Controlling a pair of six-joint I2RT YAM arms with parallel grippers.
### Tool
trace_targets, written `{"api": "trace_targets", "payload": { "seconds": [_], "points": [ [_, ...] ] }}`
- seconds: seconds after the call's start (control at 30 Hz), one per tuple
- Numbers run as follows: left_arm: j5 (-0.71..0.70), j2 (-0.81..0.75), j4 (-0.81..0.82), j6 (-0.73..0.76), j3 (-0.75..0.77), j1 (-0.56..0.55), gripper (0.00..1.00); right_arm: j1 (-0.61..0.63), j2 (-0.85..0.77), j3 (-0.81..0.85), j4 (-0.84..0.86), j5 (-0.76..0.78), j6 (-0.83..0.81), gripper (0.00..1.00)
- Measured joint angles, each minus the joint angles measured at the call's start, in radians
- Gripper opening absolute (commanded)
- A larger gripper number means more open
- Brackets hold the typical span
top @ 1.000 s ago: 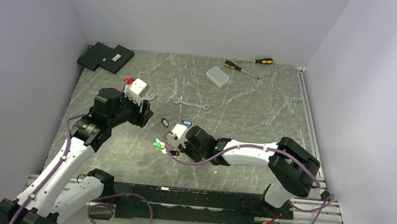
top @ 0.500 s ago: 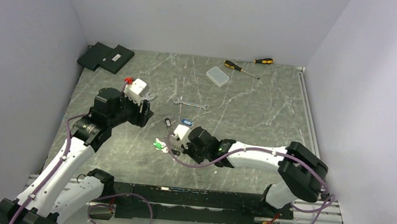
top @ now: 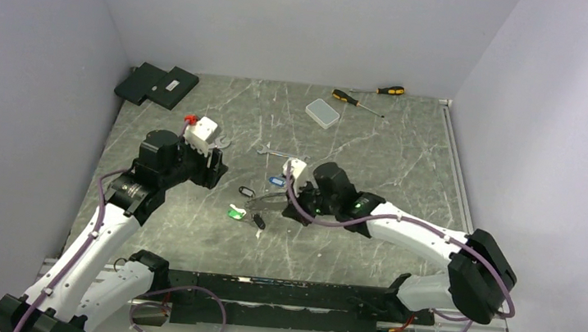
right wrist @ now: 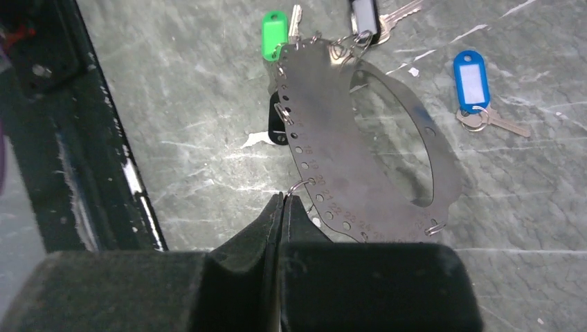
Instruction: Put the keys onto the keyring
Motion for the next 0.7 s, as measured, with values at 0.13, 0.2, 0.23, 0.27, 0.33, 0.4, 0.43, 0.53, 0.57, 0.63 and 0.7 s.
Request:
{"api": "trace_targets", "payload": {
  "seconds": [0.13,0.2,0.23,0.27,0.33,0.4,0.43,0.53,0.57,0.63,0.7],
  "points": [
    [0.018,-0.002,0.0,0.0,0.0,0.0,0.64,-0.077,-0.026,-0.003,0.005,-0.114,0.042,0.0],
    [0.04,-0.008,0.0,0.002,0.0,0.0,0.64,-0.096,-0.036,-0.002,0.009,-0.161,0.06,0.0],
    [0.055,-0.012,0.001,0.003,0.0,0.0,0.65,-0.105,-0.04,-0.002,0.013,-0.193,0.071,0.0],
    [0.071,-0.018,0.002,0.004,0.0,0.0,0.65,-0.111,-0.041,-0.002,0.018,-0.22,0.08,0.0],
    [0.111,-0.032,0.006,0.006,0.0,0.0,0.65,-0.12,-0.041,-0.001,0.025,-0.265,0.092,0.0],
    [0.175,-0.048,0.018,0.007,0.0,0.0,0.67,-0.129,-0.041,0.004,0.024,-0.318,0.107,0.0],
    [0.214,-0.055,0.031,0.007,-0.001,0.0,0.67,-0.134,-0.04,0.008,0.025,-0.344,0.115,0.0],
    [0.347,-0.064,0.084,0.004,-0.015,0.0,0.68,-0.142,-0.04,0.021,0.032,-0.408,0.133,0.0],
    [0.399,-0.063,0.108,0.0,-0.025,0.0,0.67,-0.145,-0.04,0.027,0.035,-0.43,0.141,0.0],
    [0.488,-0.05,0.146,-0.017,-0.044,-0.003,0.67,-0.151,-0.04,0.04,0.04,-0.47,0.15,0.0],
    [0.56,-0.031,0.18,-0.035,-0.062,-0.007,0.68,-0.155,-0.039,0.051,0.048,-0.503,0.158,0.0]
  ]
}}
